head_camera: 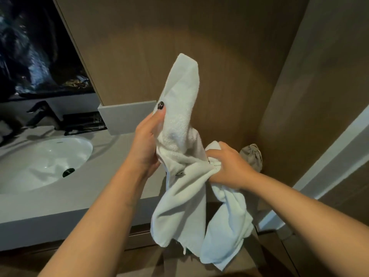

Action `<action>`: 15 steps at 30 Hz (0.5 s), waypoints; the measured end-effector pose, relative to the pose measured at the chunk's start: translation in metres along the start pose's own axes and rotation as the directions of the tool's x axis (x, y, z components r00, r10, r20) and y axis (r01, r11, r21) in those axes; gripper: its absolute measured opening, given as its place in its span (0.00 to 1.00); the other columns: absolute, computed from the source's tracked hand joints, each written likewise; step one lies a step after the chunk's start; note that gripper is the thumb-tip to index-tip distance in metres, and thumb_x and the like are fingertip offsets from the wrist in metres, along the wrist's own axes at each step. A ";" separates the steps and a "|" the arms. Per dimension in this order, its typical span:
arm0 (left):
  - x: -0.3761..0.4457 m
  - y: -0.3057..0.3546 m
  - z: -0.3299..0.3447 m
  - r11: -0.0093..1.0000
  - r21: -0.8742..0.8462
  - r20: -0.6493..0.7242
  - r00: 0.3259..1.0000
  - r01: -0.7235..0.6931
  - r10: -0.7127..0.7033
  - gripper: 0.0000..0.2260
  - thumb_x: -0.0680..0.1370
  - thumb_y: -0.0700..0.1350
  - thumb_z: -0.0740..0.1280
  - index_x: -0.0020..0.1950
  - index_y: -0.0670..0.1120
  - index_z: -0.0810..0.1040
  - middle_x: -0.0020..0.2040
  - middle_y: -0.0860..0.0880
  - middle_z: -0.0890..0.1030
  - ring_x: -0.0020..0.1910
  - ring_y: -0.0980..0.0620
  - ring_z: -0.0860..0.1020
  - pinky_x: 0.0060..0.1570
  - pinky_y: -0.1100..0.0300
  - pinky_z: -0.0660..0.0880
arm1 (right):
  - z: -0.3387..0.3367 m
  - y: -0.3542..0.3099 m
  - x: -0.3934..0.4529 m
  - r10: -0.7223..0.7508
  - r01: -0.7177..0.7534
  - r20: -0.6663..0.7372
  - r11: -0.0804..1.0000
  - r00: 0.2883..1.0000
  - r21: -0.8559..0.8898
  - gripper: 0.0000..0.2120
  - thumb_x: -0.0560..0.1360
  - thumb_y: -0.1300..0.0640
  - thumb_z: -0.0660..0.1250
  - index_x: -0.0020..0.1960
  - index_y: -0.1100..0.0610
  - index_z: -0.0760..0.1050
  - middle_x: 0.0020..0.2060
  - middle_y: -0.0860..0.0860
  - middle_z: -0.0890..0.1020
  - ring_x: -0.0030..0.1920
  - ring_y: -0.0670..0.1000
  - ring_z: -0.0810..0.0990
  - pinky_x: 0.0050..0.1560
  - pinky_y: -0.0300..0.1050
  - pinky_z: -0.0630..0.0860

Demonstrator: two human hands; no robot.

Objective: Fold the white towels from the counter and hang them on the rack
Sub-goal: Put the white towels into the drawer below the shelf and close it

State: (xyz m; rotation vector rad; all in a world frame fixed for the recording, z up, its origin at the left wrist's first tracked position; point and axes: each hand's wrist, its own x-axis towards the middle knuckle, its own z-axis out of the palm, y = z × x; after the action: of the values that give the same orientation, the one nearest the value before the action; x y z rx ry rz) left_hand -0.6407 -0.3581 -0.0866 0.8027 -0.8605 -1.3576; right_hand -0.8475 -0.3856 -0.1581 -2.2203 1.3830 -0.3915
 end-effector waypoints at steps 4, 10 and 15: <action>0.031 0.010 -0.026 0.973 0.229 -0.365 0.927 0.003 0.083 0.11 0.78 0.51 0.68 0.53 0.45 0.81 0.44 0.47 0.85 0.42 0.48 0.83 0.39 0.56 0.78 | -0.021 0.005 0.028 -0.019 0.013 -0.047 0.993 0.999 -0.118 0.19 0.71 0.42 0.71 0.61 0.38 0.74 0.51 0.44 0.65 0.52 0.52 0.73 0.48 0.49 0.75; 0.058 0.004 -0.055 0.860 0.443 -0.614 0.785 0.255 0.083 0.28 0.74 0.39 0.69 0.73 0.46 0.65 0.54 0.49 0.77 0.51 0.48 0.77 0.46 0.55 0.75 | -0.048 0.007 0.063 -0.134 0.121 -0.012 0.931 0.991 -0.345 0.17 0.74 0.43 0.67 0.62 0.39 0.74 0.56 0.46 0.67 0.50 0.55 0.75 0.44 0.47 0.73; 0.060 0.001 -0.055 0.354 0.934 -0.115 0.896 -0.050 0.429 0.33 0.73 0.38 0.70 0.76 0.53 0.63 0.75 0.54 0.63 0.76 0.54 0.57 0.74 0.52 0.57 | -0.060 0.012 0.091 -0.214 0.188 -0.008 0.873 0.977 -0.450 0.14 0.73 0.47 0.67 0.59 0.41 0.75 0.51 0.48 0.67 0.42 0.54 0.72 0.36 0.46 0.65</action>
State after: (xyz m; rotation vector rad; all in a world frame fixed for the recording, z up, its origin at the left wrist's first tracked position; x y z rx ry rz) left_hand -0.5910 -0.4181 -0.1085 1.6454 -1.4019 -0.2880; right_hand -0.8453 -0.4868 -0.1159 -2.7653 1.3814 -0.2210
